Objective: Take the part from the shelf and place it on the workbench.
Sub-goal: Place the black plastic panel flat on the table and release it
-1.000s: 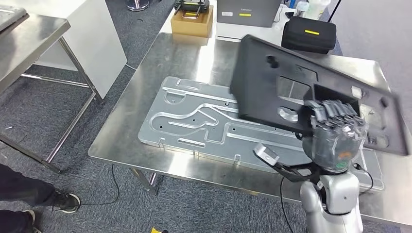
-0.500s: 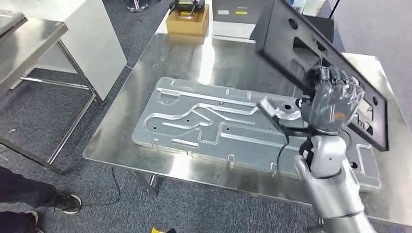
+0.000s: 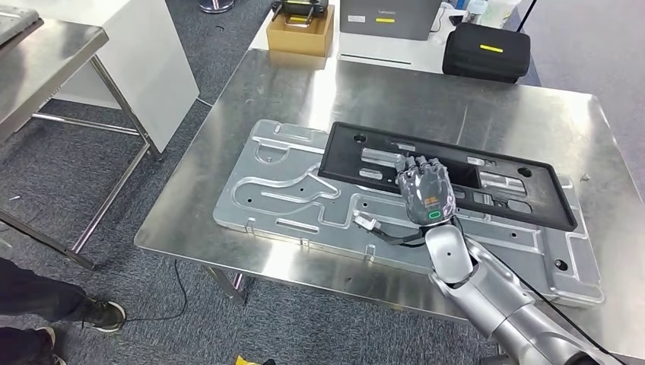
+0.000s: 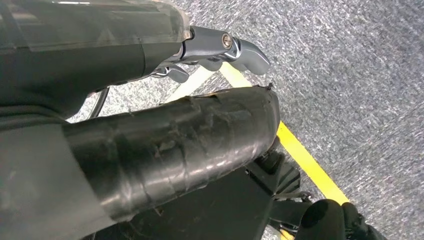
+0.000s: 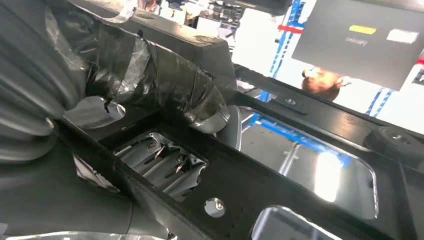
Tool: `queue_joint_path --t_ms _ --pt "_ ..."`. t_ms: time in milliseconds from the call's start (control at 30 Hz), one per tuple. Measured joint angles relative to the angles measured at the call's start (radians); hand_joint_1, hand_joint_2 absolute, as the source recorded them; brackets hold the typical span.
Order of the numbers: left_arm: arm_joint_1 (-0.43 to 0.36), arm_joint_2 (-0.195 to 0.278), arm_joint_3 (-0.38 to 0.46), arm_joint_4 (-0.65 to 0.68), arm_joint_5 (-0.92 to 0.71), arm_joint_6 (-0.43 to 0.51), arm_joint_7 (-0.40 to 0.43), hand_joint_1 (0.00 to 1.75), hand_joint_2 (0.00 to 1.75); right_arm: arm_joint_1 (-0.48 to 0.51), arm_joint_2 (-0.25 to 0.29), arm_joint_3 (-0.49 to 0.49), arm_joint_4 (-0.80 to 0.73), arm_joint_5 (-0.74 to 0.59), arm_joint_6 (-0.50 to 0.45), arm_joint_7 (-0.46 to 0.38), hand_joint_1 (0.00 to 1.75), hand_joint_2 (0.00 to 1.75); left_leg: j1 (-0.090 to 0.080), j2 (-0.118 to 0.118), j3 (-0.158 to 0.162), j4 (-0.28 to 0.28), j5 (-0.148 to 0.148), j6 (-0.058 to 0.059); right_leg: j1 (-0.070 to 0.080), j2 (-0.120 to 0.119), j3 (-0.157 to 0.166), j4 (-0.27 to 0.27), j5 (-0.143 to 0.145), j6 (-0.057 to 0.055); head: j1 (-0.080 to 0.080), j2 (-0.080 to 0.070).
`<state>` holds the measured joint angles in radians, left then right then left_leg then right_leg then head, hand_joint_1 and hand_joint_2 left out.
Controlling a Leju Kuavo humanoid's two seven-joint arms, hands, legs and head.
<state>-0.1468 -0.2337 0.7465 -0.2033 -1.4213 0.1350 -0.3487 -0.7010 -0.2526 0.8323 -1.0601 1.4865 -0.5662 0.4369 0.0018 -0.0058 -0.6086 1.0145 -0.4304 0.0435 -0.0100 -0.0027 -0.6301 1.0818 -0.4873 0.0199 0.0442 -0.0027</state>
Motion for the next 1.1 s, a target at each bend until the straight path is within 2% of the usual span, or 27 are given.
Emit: queue_joint_path --t_ms 100,133,167,200,233,300,333,433,500,533,567,600,633,667,700,767,800,833,900,967,1033,1100 --pt "-0.002 0.000 -0.001 0.000 0.002 0.000 0.000 0.00 0.00 -0.001 -0.002 0.022 0.034 0.000 0.000 0.001 1.64 1.75 0.001 0.002 0.002 0.000 -0.002 0.009 -0.006 0.001 -0.091 0.182 -0.078 0.012 0.000 0.000" --pt "-0.002 0.000 -0.001 0.000 0.002 0.000 0.000 0.00 0.00 0.000 -0.002 0.028 0.044 0.000 0.000 0.001 1.64 1.75 0.001 0.002 0.003 0.002 -0.004 0.010 -0.009 0.001 -0.113 0.221 -0.083 0.015 0.000 0.000" --pt "-0.001 0.000 -0.001 0.000 0.003 0.000 0.000 0.00 0.00 0.001 -0.002 0.033 0.051 0.000 0.000 0.001 1.64 1.75 0.001 0.001 0.003 0.004 -0.006 0.010 -0.011 0.001 -0.118 0.223 -0.070 0.017 0.000 0.000" --pt "-0.001 0.000 -0.001 0.000 0.003 0.000 0.000 0.00 0.00 0.000 -0.003 0.037 0.057 0.000 0.000 0.001 1.64 1.75 0.002 -0.001 0.005 0.007 -0.010 0.008 -0.014 0.000 -0.103 0.184 -0.038 0.018 0.000 0.000" --pt "0.000 0.000 -0.001 0.000 0.003 0.000 0.000 0.00 0.00 -0.001 -0.004 0.040 0.061 0.000 0.000 0.001 1.64 1.75 0.003 -0.002 0.007 0.010 -0.014 0.005 -0.016 0.000 -0.074 0.119 0.000 0.019 0.000 0.000" --pt "0.000 0.000 -0.001 0.000 0.003 0.000 0.000 0.00 0.00 -0.005 -0.004 0.046 0.068 0.000 0.001 0.001 1.66 1.75 0.001 -0.002 0.007 0.017 -0.021 -0.005 -0.013 0.001 -0.019 0.004 0.042 0.014 0.000 0.000" --pt "-0.001 0.000 -0.001 0.000 0.003 0.000 0.000 0.00 0.00 -0.006 -0.004 0.048 0.071 0.000 0.002 0.000 1.67 1.75 -0.001 -0.002 0.005 0.019 -0.022 -0.010 -0.010 0.002 -0.008 -0.023 0.046 0.010 0.000 0.000" --pt "-0.001 0.000 -0.001 0.000 0.006 0.002 -0.001 0.00 0.00 -0.005 -0.005 0.055 0.079 0.000 0.007 0.004 1.68 1.75 -0.001 -0.002 0.004 0.019 -0.025 -0.023 -0.008 0.004 -0.005 -0.035 0.044 -0.007 -0.001 0.000" --pt "-0.001 0.000 -0.001 0.000 0.010 0.003 -0.001 0.00 0.00 -0.004 -0.007 0.060 0.082 0.000 0.008 0.014 1.62 1.75 0.000 -0.001 -0.010 0.057 -0.054 -0.032 -0.012 0.003 0.000 -0.041 0.045 -0.022 -0.001 0.000" --pt "0.000 0.000 -0.001 0.000 0.011 0.004 -0.001 0.00 0.00 -0.002 -0.009 0.062 0.083 0.000 0.011 0.020 1.51 1.75 0.002 0.000 -0.030 0.105 -0.081 -0.035 -0.012 0.003 0.003 -0.043 0.046 -0.028 -0.001 0.000" --pt "0.001 0.000 -0.001 0.000 0.013 0.004 -0.001 0.00 0.00 0.001 -0.010 0.064 0.083 0.000 0.017 0.024 1.20 1.75 0.002 0.000 -0.059 0.169 -0.112 -0.036 -0.010 0.003 0.004 -0.043 0.045 -0.032 -0.001 0.000" --pt "0.002 0.000 -0.001 0.000 0.014 0.005 -0.001 0.00 0.00 0.006 -0.012 0.065 0.083 0.000 0.026 0.025 0.79 1.75 0.002 0.000 -0.092 0.235 -0.138 -0.037 -0.008 0.003 0.005 -0.043 0.044 -0.034 -0.001 0.000" --pt "0.003 0.000 -0.001 0.000 0.015 0.005 -0.001 0.00 0.00 0.012 -0.014 0.066 0.083 0.000 0.037 0.023 0.43 1.75 0.002 0.000 -0.117 0.283 -0.150 -0.037 -0.006 0.003 0.005 -0.043 0.044 -0.035 -0.001 0.000" --pt "0.005 0.001 -0.001 0.000 0.016 0.005 -0.001 0.00 0.00 0.018 -0.015 0.067 0.083 0.000 0.049 0.018 0.11 1.75 0.002 0.000 -0.126 0.298 -0.143 -0.036 -0.005 0.004 0.006 -0.043 0.043 -0.036 -0.001 0.000" --pt "0.006 0.001 -0.001 0.000 0.017 0.006 -0.001 0.00 0.00 0.022 -0.015 0.067 0.083 0.000 0.061 0.011 0.00 1.75 0.002 0.000 -0.116 0.274 -0.118 -0.033 -0.004 0.005 0.009 -0.043 0.042 -0.036 -0.001 0.000" --pt "0.007 0.002 -0.001 0.000 0.021 0.007 -0.001 0.00 0.00 0.023 -0.016 0.066 0.083 0.000 0.087 -0.011 0.00 1.75 0.001 0.000 -0.054 0.144 -0.049 -0.024 -0.002 0.008 0.015 -0.042 0.040 -0.035 -0.001 0.000" --pt "0.006 0.002 -0.001 0.000 0.024 0.009 -0.001 0.00 0.00 0.023 -0.016 0.065 0.083 0.000 0.099 -0.024 0.00 1.75 -0.001 0.000 -0.022 0.080 -0.028 -0.019 0.000 0.010 0.017 -0.041 0.038 -0.032 -0.001 0.000" --pt "0.005 0.002 -0.001 0.000 0.026 0.010 -0.001 0.00 0.00 0.023 -0.016 0.063 0.084 0.000 0.110 -0.035 0.00 1.75 -0.002 0.000 -0.001 0.039 -0.019 -0.016 0.001 0.011 0.018 -0.042 0.037 -0.028 -0.001 0.000" --pt "0.005 0.002 -0.001 0.000 0.029 0.014 -0.001 0.00 0.00 0.023 -0.016 0.058 0.086 0.000 0.124 -0.053 0.00 0.87 -0.005 -0.001 0.012 0.014 -0.021 -0.013 0.002 0.012 0.019 -0.045 0.039 -0.017 -0.001 0.000" --pt "0.005 0.002 -0.003 0.000 0.028 0.017 -0.001 0.00 0.00 0.024 -0.018 0.052 0.089 0.000 0.127 -0.064 0.00 0.00 -0.001 0.001 0.018 0.003 -0.013 -0.005 0.001 0.012 0.020 -0.043 0.035 -0.007 -0.001 0.000" --pt "0.005 0.002 -0.005 0.000 0.028 0.018 -0.001 0.00 0.00 0.027 -0.025 0.046 0.090 0.000 0.127 -0.075 0.00 0.00 0.003 0.003 0.023 -0.010 -0.004 0.005 -0.001 0.011 -0.004 0.014 -0.004 0.002 0.000 0.000" --pt "0.008 0.002 -0.007 0.000 0.031 0.020 -0.002 0.00 0.00 0.036 -0.034 0.040 0.090 0.000 0.121 -0.084 0.00 0.00 0.003 0.003 0.022 -0.011 -0.003 0.010 -0.004 0.009 -0.056 0.132 -0.066 0.009 0.000 0.000"
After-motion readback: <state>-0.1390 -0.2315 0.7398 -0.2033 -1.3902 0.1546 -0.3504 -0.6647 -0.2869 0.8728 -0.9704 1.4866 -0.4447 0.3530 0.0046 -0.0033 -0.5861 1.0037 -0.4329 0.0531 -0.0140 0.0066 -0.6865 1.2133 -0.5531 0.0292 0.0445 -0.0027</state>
